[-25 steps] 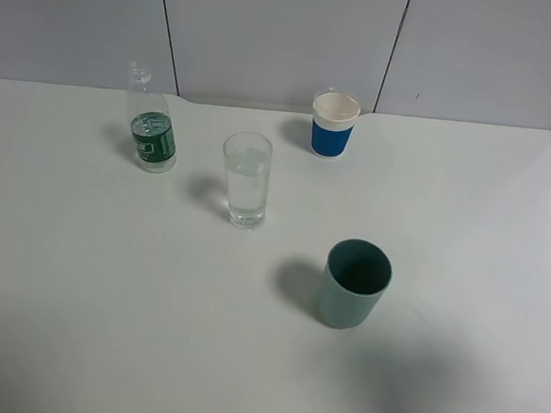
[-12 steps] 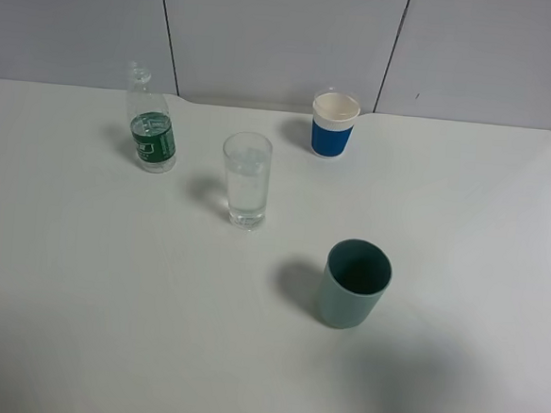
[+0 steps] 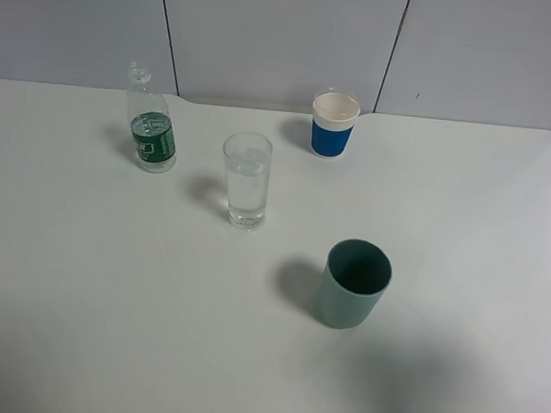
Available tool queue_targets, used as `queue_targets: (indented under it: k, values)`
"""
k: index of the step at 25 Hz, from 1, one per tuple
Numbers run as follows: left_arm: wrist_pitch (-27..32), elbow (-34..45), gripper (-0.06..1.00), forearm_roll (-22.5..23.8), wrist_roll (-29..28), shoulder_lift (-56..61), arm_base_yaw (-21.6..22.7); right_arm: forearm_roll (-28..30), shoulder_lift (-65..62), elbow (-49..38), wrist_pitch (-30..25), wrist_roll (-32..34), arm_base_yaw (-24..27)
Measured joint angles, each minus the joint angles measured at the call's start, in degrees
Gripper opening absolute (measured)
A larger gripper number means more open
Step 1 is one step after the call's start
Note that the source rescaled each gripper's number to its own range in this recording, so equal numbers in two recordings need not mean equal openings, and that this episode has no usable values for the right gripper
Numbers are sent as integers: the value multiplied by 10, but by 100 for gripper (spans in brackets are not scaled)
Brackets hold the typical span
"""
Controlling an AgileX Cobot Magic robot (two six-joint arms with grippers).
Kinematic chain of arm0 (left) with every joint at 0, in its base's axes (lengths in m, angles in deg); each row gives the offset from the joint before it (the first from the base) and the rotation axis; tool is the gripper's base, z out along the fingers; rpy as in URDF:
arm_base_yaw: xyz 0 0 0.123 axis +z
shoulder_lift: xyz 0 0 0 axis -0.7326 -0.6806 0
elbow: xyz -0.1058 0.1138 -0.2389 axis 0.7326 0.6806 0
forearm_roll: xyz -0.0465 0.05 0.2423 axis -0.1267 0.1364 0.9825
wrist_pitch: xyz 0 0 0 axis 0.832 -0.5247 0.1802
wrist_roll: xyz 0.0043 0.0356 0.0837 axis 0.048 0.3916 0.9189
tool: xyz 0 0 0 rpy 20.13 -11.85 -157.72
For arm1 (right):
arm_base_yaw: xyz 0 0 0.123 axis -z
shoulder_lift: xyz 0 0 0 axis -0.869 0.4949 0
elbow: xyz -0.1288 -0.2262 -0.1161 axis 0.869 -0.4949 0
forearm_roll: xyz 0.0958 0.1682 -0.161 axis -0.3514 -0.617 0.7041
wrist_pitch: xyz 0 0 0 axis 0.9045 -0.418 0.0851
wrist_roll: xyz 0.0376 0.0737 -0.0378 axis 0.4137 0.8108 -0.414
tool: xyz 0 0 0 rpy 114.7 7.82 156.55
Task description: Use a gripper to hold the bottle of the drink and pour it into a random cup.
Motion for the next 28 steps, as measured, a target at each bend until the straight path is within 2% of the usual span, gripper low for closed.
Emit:
queue_targets:
  k: [13, 20, 28]
  values:
    - [-7, 3, 99, -3, 0, 0, 1, 0, 0, 0, 0, 0, 0]
    - [-7, 3, 99, -3, 0, 0, 39, 0, 0, 0, 0, 0, 0]
    - [-7, 3, 99, -3, 0, 0, 41, 0, 0, 0, 0, 0, 0]
